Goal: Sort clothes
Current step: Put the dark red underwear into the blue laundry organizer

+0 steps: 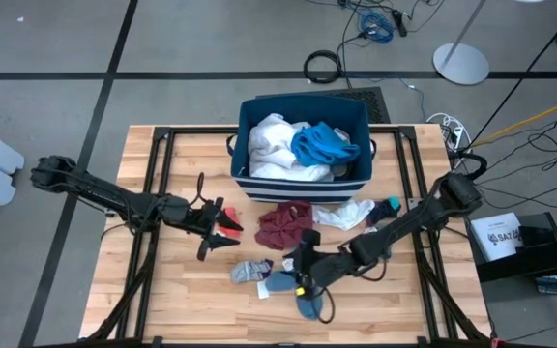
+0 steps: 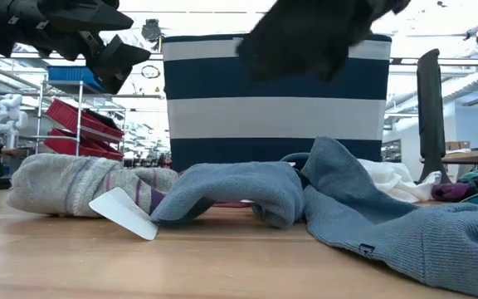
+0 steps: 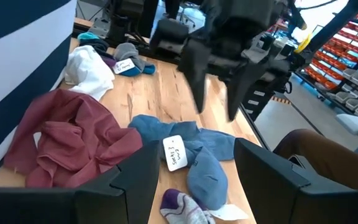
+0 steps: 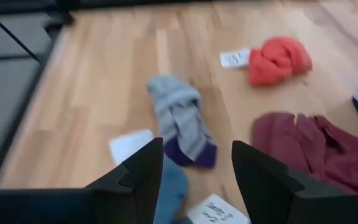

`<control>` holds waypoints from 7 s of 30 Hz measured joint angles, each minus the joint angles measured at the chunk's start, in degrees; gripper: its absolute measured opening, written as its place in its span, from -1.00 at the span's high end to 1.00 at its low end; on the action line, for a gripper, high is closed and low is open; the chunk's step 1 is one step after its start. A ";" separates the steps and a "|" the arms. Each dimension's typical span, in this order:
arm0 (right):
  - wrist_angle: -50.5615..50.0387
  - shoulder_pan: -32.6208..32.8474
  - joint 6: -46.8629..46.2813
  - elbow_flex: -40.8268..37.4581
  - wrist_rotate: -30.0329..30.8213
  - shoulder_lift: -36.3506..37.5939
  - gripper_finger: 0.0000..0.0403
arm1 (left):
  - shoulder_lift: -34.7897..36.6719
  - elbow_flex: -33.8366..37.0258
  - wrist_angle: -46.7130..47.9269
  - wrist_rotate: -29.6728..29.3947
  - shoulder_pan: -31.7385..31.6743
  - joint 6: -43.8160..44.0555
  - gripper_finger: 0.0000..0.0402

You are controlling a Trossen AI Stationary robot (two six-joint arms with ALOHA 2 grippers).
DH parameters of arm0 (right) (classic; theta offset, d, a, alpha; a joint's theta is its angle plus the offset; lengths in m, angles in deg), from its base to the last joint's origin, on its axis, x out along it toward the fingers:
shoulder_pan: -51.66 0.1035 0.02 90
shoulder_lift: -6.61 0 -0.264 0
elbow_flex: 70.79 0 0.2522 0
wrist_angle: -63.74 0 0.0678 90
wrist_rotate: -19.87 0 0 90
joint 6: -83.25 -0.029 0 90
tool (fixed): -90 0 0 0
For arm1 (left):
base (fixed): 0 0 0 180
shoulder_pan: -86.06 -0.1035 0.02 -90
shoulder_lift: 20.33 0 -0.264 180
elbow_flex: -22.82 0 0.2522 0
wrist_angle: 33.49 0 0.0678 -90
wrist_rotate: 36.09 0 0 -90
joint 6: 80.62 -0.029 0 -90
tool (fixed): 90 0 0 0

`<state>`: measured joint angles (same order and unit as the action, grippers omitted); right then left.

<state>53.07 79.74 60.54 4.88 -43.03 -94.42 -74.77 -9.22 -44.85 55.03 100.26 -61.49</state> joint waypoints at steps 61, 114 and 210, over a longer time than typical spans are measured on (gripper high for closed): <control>-0.76 -11.90 -7.34 0.68 -1.22 -15.76 -0.22 | 0.00 0.00 0.15 -0.09 0.24 -1.60 -0.07; -32.45 -25.74 32.92 48.41 4.23 5.90 0.98 | 0.00 0.00 0.59 -0.07 0.24 -1.44 -0.07; -86.32 -51.20 19.89 71.75 -20.60 -13.82 0.24 | 0.02 0.00 1.55 0.28 0.13 -3.32 -0.07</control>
<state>-33.26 28.54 80.43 76.63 -63.64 -108.24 -74.75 -9.22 -43.30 55.32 100.39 -64.81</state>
